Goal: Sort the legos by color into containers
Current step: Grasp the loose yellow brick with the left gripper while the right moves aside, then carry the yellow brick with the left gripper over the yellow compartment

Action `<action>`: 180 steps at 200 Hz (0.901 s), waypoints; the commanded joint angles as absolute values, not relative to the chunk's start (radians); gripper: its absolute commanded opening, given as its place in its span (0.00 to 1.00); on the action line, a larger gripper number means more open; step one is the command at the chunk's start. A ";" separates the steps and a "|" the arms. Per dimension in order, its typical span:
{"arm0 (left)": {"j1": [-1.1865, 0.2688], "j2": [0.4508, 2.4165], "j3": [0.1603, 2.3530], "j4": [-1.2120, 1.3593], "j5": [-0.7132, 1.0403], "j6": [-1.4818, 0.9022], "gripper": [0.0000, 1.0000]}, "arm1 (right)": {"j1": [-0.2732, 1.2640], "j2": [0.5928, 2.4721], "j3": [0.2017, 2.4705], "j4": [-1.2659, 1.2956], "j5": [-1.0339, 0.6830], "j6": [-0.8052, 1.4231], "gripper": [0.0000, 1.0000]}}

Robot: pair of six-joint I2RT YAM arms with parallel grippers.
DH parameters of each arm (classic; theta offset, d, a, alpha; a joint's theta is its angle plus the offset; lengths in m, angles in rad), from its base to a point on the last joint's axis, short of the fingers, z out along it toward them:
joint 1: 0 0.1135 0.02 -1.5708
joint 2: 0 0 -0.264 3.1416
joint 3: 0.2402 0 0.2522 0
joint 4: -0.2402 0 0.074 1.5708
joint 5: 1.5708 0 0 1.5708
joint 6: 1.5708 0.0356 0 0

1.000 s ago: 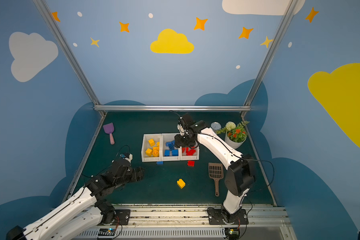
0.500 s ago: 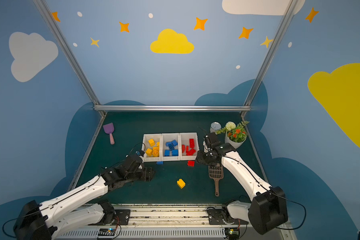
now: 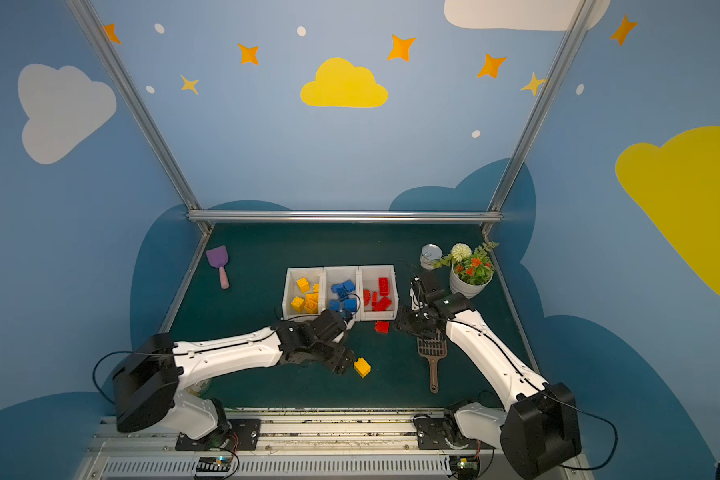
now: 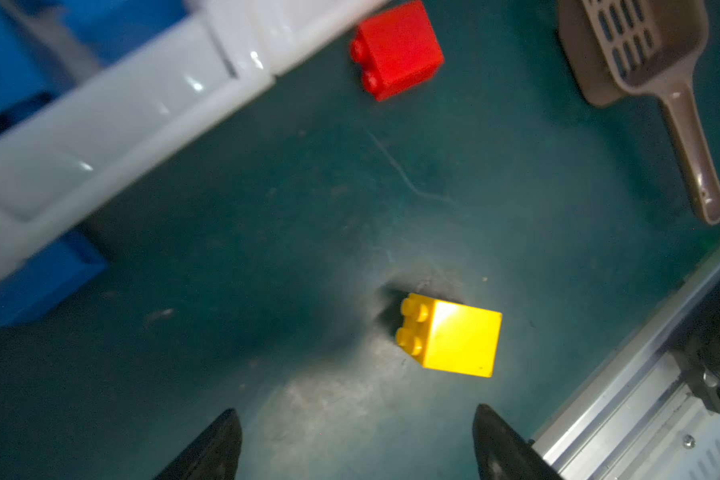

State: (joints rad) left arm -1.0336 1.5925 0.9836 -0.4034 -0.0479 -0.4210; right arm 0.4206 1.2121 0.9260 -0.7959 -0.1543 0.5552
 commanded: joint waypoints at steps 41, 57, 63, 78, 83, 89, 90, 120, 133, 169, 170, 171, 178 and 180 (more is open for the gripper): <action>-1.110 1.843 1.215 -0.555 0.008 -0.323 0.86 | 0.413 1.165 0.896 -0.806 -0.152 0.565 0.60; -1.115 1.866 1.221 -0.545 0.017 -0.325 0.86 | 0.411 1.156 0.885 -0.802 -0.153 0.567 0.60; -1.114 1.870 1.221 -0.545 0.013 -0.331 0.85 | 0.411 1.154 0.881 -0.802 -0.153 0.568 0.60; -1.115 1.885 1.223 -0.547 0.003 -0.341 0.85 | 0.408 1.149 0.875 -0.801 -0.153 0.571 0.60; -1.115 1.889 1.224 -0.546 0.003 -0.341 0.85 | 0.408 1.149 0.874 -0.800 -0.154 0.571 0.60; -1.115 1.893 1.224 -0.546 0.003 -0.341 0.84 | 0.407 1.149 0.873 -0.799 -0.155 0.571 0.60; -1.115 1.894 1.225 -0.546 0.003 -0.342 0.84 | 0.407 1.149 0.874 -0.799 -0.155 0.571 0.60; -1.115 1.914 1.237 -0.546 -0.006 -0.345 0.77 | 0.405 1.149 0.876 -0.801 -0.156 0.569 0.60; -1.115 1.927 1.248 -0.552 -0.009 -0.348 0.72 | 0.405 1.148 0.877 -0.804 -0.156 0.568 0.60; -1.115 1.953 1.267 -0.552 -0.012 -0.361 0.63 | 0.401 1.135 0.874 -0.814 -0.150 0.568 0.60; -1.115 1.954 1.267 -0.554 -0.012 -0.362 0.63 | 0.401 1.134 0.873 -0.814 -0.150 0.568 0.60; -1.115 1.955 1.267 -0.555 -0.013 -0.363 0.62 | 0.401 1.134 0.874 -0.814 -0.150 0.568 0.60; -1.115 1.957 1.270 -0.555 -0.015 -0.364 0.61 | 0.400 1.131 0.872 -0.814 -0.150 0.568 0.60; -1.115 1.957 1.270 -0.555 -0.016 -0.364 0.60 | 0.399 1.131 0.872 -0.814 -0.150 0.568 0.60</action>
